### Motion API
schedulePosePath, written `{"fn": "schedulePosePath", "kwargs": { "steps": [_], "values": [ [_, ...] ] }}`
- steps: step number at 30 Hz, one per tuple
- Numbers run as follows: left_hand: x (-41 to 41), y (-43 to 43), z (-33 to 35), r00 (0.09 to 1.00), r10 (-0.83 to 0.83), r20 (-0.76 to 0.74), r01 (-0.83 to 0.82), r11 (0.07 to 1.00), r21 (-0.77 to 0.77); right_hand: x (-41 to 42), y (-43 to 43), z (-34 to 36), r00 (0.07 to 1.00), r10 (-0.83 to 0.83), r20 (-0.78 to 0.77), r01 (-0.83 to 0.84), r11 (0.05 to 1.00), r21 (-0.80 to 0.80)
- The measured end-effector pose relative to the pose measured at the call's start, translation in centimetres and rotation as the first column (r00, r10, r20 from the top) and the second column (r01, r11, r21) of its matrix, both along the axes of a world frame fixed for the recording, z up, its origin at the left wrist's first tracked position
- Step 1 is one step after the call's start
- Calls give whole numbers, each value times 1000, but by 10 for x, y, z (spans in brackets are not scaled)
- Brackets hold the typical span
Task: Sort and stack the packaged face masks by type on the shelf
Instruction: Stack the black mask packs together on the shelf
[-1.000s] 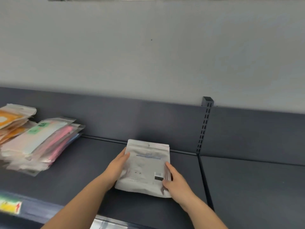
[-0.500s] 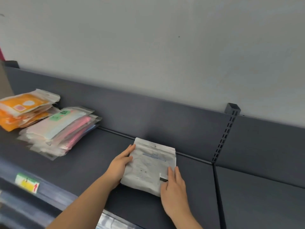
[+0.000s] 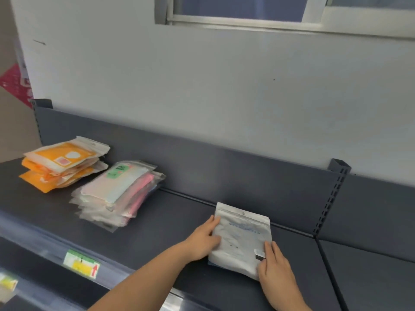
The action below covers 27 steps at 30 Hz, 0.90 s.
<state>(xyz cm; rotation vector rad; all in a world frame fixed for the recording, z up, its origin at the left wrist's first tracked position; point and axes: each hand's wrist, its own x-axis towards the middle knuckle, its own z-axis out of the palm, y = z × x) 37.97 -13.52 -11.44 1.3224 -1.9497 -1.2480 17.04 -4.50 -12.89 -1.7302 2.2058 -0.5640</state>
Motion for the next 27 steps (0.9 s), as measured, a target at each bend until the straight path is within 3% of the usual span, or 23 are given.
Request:
{"fn": "schedulePosePath", "kwargs": {
  "steps": [3,5,13,16,20,27],
  "values": [
    [32,1,0,908,-202,368,243,968,-69,-4,-2,2,1000,-25,13,25,998,57],
    [63,-2,3,837,-248,487,325,942,-78,-1,-5,5,998,-57,42,54,995,79],
    [152,-16,24,773,-192,605,393,893,-219,16,-3,23,953,-282,-114,298,941,160],
    [164,-13,26,702,-140,698,446,851,-278,48,14,45,933,-318,-171,342,929,140],
    [169,-6,25,643,-49,765,485,798,-357,73,19,51,931,-275,-240,308,945,113],
    [173,5,30,656,37,754,431,801,-415,85,18,52,956,-139,-257,174,978,118]
  ]
}}
